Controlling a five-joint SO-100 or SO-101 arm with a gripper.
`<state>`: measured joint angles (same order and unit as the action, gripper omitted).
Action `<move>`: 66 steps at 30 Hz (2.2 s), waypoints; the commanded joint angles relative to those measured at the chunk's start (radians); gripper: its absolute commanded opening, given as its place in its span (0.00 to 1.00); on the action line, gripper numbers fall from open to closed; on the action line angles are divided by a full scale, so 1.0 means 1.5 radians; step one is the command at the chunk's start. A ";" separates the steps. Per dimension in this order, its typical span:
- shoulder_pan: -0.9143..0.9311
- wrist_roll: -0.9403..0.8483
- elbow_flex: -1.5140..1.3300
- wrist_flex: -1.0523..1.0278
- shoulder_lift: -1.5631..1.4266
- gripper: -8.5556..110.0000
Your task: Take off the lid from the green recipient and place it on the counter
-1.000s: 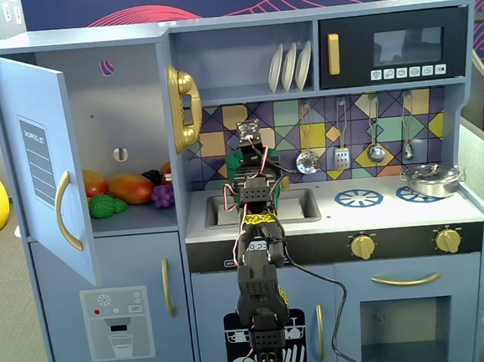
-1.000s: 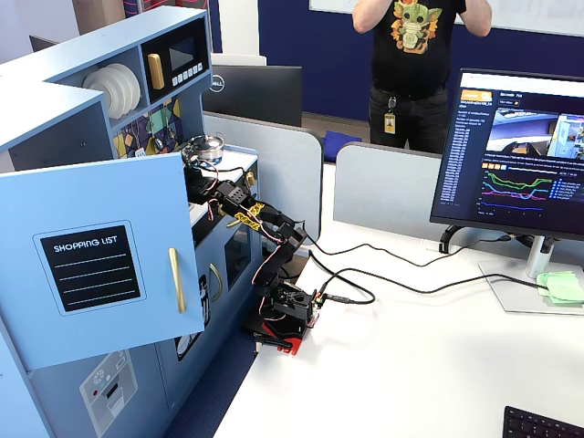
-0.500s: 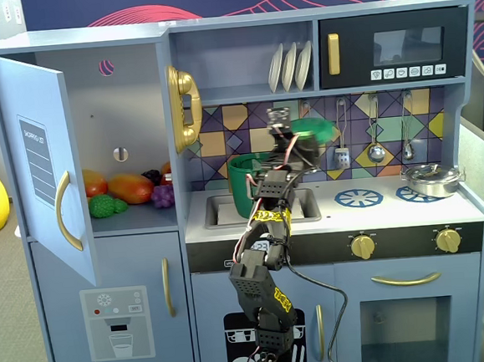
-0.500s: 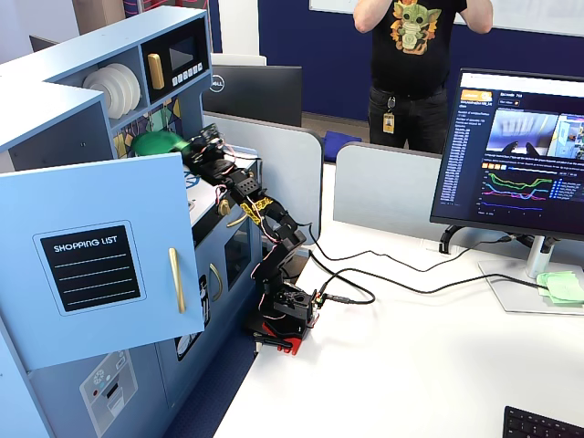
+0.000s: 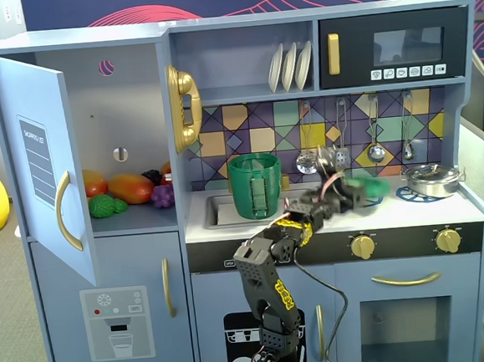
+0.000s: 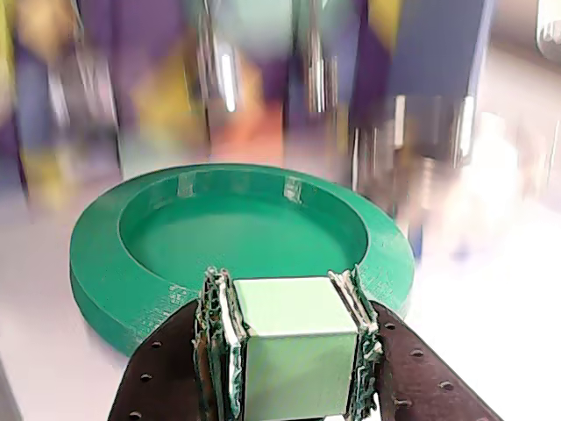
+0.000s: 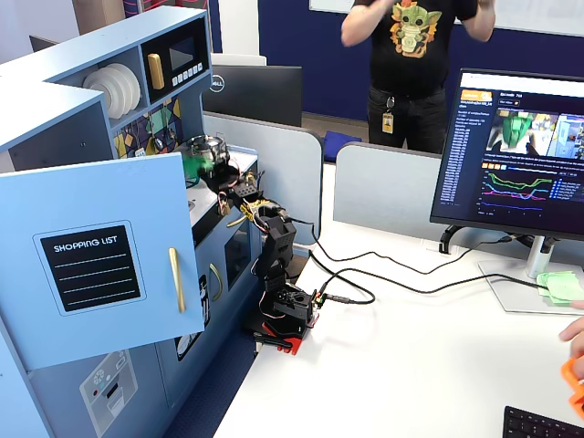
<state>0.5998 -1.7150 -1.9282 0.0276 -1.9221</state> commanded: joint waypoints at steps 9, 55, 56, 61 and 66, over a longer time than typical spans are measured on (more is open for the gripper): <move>-0.010 0.010 -0.025 0.079 0.039 0.07; -0.410 0.197 -0.712 -0.970 -0.837 0.07; -0.409 0.198 -0.712 -0.991 -0.837 0.07; -0.389 0.233 -0.713 -1.026 -0.838 0.07; -0.364 0.174 -0.713 -1.034 -0.838 0.08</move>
<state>0.0107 -1.4174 -2.9974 -1.3300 -3.1845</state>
